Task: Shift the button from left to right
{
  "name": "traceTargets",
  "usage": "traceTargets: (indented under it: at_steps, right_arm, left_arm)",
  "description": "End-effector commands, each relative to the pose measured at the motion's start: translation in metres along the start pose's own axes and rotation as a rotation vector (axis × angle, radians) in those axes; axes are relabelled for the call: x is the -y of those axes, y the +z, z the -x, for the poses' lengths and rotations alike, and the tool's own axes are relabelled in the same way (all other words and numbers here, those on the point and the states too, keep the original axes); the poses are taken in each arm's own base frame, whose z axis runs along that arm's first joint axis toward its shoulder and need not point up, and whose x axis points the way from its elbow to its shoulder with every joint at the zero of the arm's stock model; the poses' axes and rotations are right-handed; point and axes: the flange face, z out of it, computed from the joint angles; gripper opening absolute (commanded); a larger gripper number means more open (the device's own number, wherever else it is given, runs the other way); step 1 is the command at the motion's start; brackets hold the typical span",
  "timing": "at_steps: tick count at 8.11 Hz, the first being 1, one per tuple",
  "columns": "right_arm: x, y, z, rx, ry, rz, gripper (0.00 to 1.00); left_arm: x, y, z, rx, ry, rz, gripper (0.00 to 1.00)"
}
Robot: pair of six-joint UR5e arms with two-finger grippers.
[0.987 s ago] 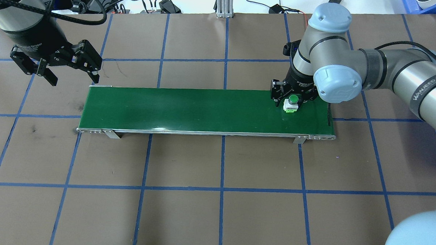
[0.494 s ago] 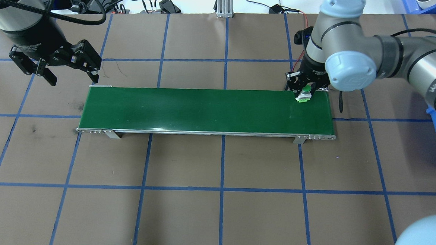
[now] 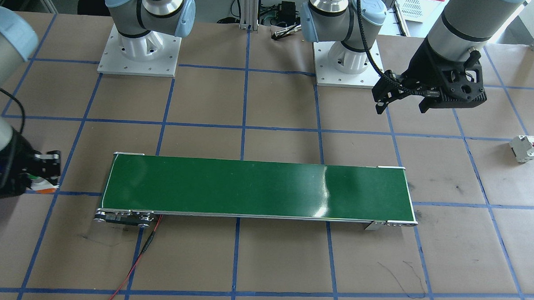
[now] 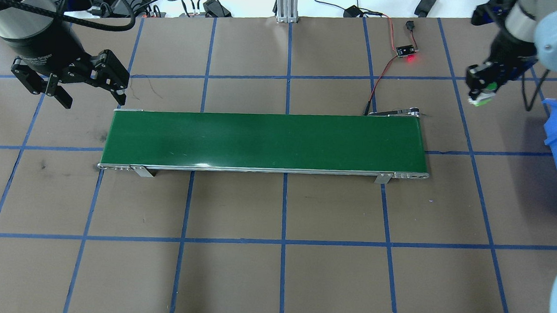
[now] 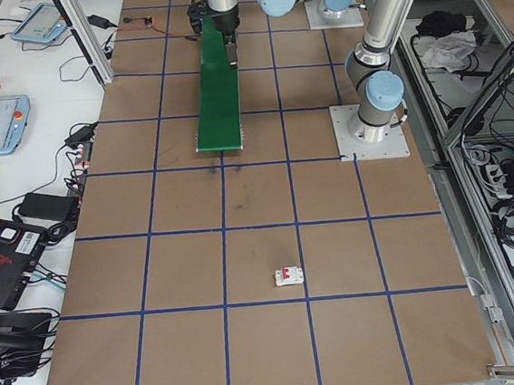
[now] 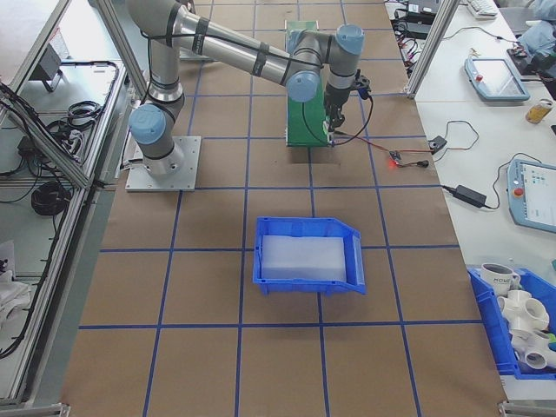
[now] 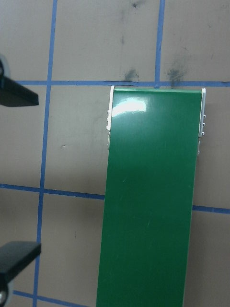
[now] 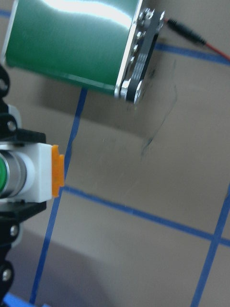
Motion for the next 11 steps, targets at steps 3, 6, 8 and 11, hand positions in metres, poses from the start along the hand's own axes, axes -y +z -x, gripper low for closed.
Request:
traceTargets:
  at_steps: [3,6,8,11]
  right_arm:
    - [-0.139,-0.004,-0.239,-0.113,-0.399,0.016,0.0]
    - [-0.161,0.071,-0.303,-0.08,-0.676,-0.053,0.0]
    - [-0.155,0.13,-0.314,-0.038,-0.823,-0.031,0.0]
    - [-0.159,0.154,-0.31,0.004,-0.878,-0.013,0.32]
  left_arm:
    - [-0.002,0.0,-0.001,-0.001,0.001,0.0,1.0]
    - [0.0,0.001,0.0,-0.001,0.001,0.0,1.0]
    - [-0.003,-0.002,-0.001,-0.001,0.002,-0.006,1.0]
    - [-0.002,-0.002,0.0,0.0,0.001,-0.009,1.0]
